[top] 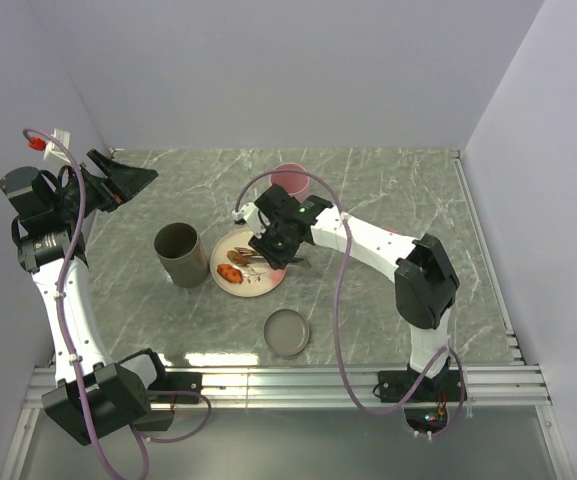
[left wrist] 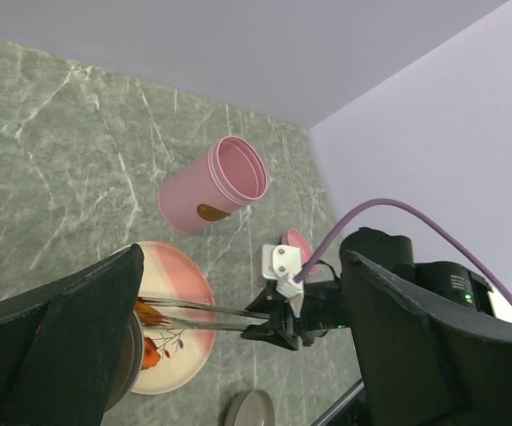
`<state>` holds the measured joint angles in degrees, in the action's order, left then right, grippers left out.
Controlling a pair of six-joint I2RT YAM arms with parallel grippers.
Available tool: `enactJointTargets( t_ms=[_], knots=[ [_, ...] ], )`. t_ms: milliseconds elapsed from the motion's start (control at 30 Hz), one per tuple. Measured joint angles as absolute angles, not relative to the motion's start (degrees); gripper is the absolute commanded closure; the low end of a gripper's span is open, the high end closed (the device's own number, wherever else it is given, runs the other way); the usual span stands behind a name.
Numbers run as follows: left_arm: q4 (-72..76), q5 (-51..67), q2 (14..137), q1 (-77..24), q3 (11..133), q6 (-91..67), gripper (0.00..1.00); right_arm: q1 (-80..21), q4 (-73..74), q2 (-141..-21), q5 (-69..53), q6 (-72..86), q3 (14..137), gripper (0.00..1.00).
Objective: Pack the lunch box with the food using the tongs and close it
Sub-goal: Pick up the fake food from the plate, then place the fake food in the packing box.
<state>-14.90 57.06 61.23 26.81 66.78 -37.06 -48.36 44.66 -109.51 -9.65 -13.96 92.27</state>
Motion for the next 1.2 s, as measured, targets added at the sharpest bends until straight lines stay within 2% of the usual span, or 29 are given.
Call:
enactJointTargets(
  t_ms=[533,867,1200],
  knots=[
    [-15.7,56.5,61.4,26.8,66.8,-36.6,0.01,-45.7,48.6,-100.5,-11.7,-13.3,95.3,0.66],
    [-17.7,56.2,63.1,26.8,66.9,-35.6,0.01,-47.5,51.4,-99.8,-15.6,-12.8,111.4,0.65],
    [-18.8,55.0,64.0,26.8,69.4,-34.5,0.01,-53.8,53.2,-109.0,-16.4,-12.6,124.3,0.64]
  ],
)
